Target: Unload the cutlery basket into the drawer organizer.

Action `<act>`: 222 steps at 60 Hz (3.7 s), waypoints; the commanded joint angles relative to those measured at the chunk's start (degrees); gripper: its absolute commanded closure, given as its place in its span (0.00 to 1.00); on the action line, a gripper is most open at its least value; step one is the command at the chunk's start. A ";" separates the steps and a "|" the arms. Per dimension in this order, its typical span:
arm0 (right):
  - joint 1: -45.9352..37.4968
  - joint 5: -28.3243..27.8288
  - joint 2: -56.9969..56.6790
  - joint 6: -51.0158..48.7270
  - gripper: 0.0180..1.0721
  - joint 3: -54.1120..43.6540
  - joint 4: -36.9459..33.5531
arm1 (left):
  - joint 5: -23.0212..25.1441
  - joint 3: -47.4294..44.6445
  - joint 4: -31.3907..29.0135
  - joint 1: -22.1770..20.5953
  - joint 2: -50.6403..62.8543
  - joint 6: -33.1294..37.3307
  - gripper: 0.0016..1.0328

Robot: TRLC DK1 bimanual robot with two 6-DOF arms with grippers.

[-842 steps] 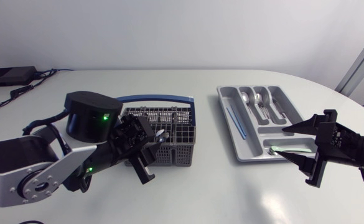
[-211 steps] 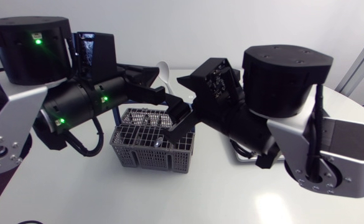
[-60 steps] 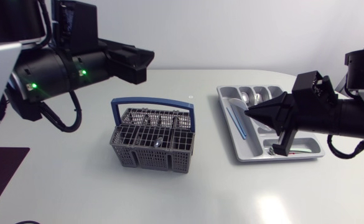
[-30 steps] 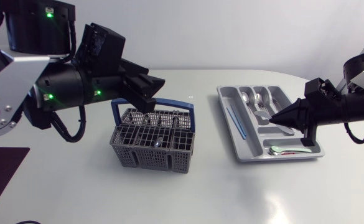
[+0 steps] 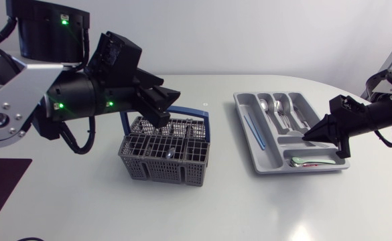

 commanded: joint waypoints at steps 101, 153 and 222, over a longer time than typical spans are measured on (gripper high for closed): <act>-1.13 -1.84 -17.68 -3.77 0.15 -15.41 4.42 | 1.80 -5.37 -10.10 -7.18 -3.73 17.04 0.35; 15.66 3.09 -38.25 24.18 0.14 -28.77 14.18 | -26.15 -20.49 -3.51 -19.48 -10.15 10.36 0.35; 18.38 3.35 -39.30 26.03 0.14 -30.79 15.94 | -38.54 -24.88 21.10 -22.82 4.88 7.99 0.46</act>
